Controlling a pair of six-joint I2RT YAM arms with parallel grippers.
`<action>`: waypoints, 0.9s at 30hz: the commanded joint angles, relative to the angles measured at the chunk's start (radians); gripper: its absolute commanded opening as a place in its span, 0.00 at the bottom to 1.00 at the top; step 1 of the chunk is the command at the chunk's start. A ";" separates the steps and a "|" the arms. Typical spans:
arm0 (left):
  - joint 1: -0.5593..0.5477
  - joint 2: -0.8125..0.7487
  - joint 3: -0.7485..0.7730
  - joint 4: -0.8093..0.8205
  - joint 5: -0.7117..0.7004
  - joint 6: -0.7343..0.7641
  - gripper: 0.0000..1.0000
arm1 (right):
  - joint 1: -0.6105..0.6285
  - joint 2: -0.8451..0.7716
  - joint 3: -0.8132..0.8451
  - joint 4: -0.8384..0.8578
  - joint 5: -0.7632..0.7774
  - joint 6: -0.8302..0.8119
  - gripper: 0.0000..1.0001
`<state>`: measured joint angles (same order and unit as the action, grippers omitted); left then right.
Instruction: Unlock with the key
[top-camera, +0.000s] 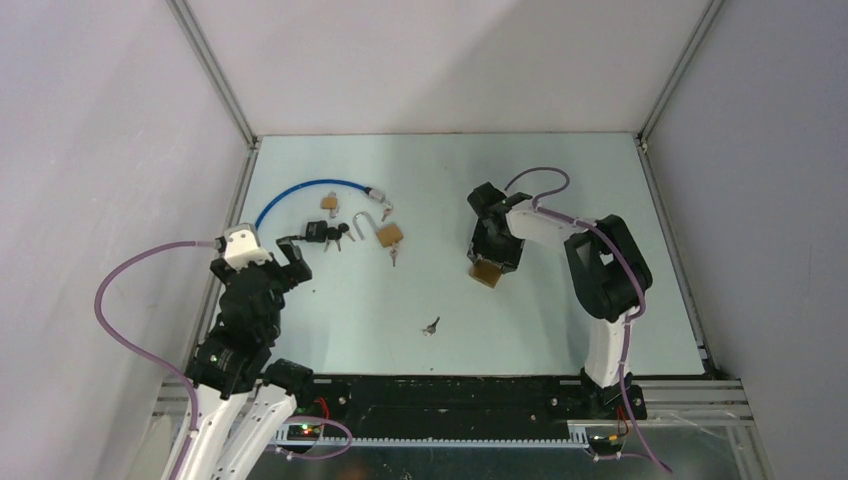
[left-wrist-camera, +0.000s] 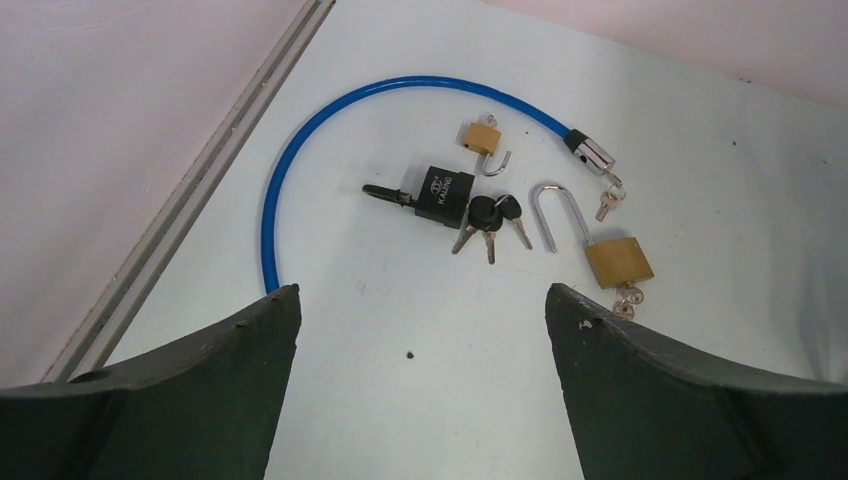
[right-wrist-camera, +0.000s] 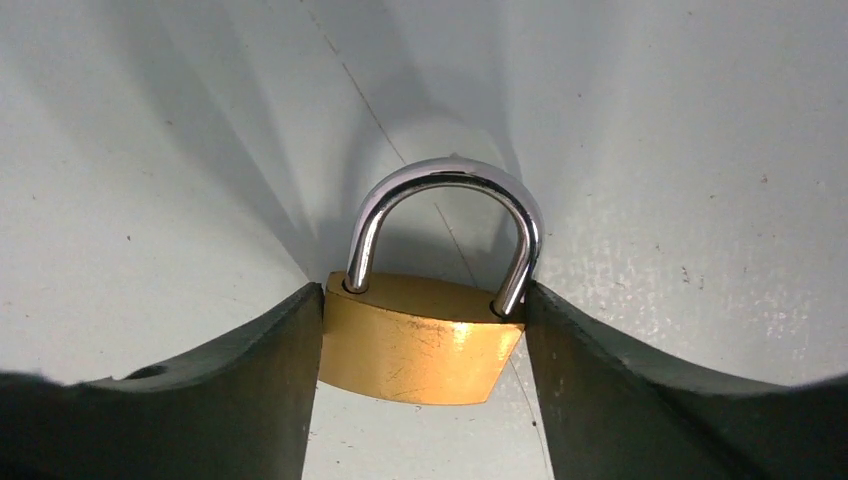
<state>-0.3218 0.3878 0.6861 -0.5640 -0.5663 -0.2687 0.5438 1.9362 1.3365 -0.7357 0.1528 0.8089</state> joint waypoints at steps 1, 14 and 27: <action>0.009 0.015 -0.005 0.020 0.019 0.016 0.95 | 0.023 -0.088 0.003 0.022 0.061 -0.054 0.78; 0.010 0.063 -0.002 0.020 0.077 0.000 0.95 | 0.292 -0.321 -0.077 0.012 0.151 -0.147 0.76; -0.491 0.358 0.044 0.017 0.094 -0.097 0.93 | 0.259 -0.477 -0.322 0.130 0.108 -0.077 0.64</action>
<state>-0.5888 0.6308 0.6865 -0.5636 -0.4019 -0.3260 0.8520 1.5917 1.0775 -0.6655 0.2531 0.6926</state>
